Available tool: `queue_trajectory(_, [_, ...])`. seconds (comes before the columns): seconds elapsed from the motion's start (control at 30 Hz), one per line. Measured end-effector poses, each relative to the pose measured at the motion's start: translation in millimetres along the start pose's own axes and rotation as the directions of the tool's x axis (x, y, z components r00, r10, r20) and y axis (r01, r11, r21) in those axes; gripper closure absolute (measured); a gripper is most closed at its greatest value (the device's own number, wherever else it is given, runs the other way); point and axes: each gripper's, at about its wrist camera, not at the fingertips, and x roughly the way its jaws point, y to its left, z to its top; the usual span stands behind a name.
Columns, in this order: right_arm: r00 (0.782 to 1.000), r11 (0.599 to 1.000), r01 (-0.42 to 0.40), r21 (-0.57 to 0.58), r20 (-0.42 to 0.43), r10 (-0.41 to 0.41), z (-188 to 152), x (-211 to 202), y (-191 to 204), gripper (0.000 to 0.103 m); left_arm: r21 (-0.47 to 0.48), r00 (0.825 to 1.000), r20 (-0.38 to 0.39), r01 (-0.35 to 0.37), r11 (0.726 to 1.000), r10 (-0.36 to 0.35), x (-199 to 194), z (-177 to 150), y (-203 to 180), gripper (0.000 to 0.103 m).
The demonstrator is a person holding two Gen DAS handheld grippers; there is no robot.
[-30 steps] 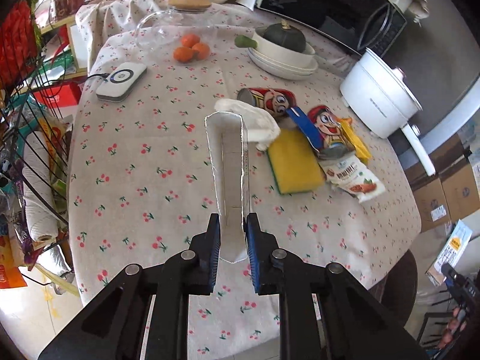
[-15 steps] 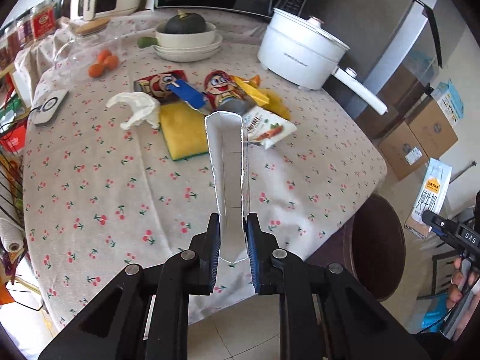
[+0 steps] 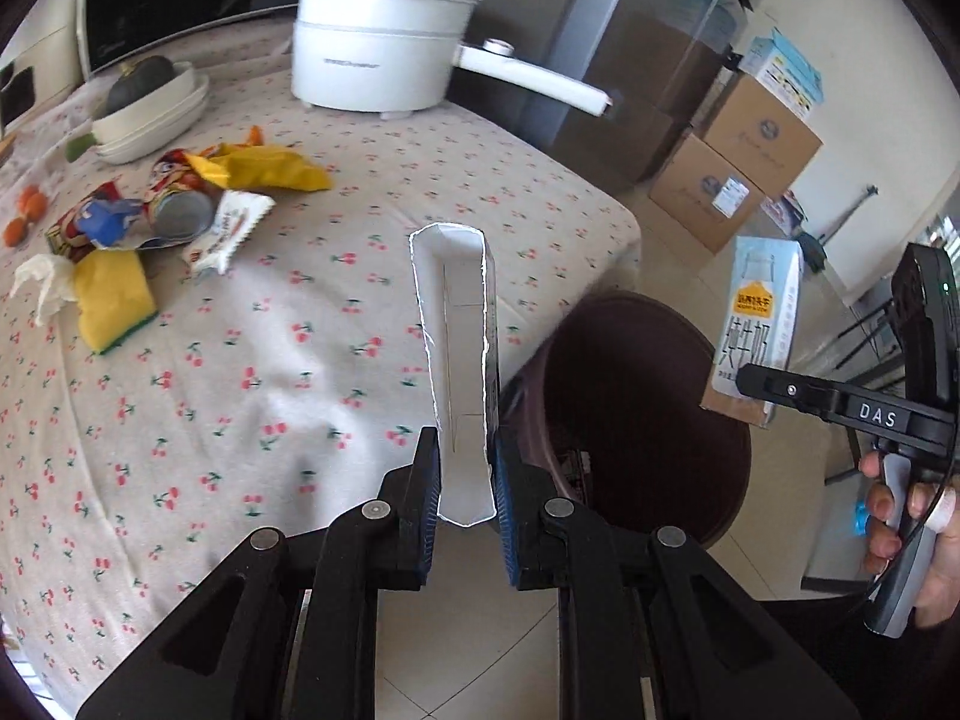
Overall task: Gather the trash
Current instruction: 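Carry the tissue box and milk carton over the bin and release both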
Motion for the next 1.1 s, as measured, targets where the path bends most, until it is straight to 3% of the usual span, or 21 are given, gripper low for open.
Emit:
queue_trajectory(0.27, [0.999,0.997,0.041,0.06,-0.009,-0.04,-8.0,-6.1,-40.0,0.063,0.089,0.997,-0.059,0.056,0.994,-0.051,40.2,-3.8,-51.7,0.085])
queue_trajectory(0.5, [0.999,0.994,0.05,0.099,-0.015,-0.049,-11.3,-9.5,-60.4,0.063,0.13,0.995,-0.055,0.09,0.987,-0.083,53.8,0.8,-66.7,0.079])
queue_trajectory(0.57, [0.999,0.994,0.05,0.099,-0.015,-0.049,-11.0,-10.5,-62.5,0.063,0.13,0.999,-0.042,0.038,0.991,-0.033,54.4,0.8,-66.3,0.067])
queue_trajectory(0.63, [0.999,0.994,0.048,0.101,-0.014,-0.047,-11.0,-10.4,-62.2,0.063,0.114,1.0,-0.016,-0.006,0.993,0.008,52.9,3.2,-60.3,0.034])
queue_trajectory(0.67, [0.999,0.994,0.048,0.1,-0.013,-0.047,-11.0,-10.9,-62.1,0.063,0.101,1.0,0.001,-0.021,0.995,0.021,49.6,3.8,-56.6,0.03])
queue_trajectory(0.97, [0.999,0.995,0.038,0.087,-0.023,-0.036,-9.4,-5.8,-50.8,0.062,-0.003,0.983,0.068,-0.171,0.985,0.171,25.4,10.3,-19.3,0.021])
queue_trajectory(1.1, [0.999,0.996,0.034,0.08,-0.023,-0.033,-8.0,-3.2,-43.4,0.061,-0.047,0.975,0.082,-0.204,0.978,0.207,12.4,9.0,-2.9,0.017])
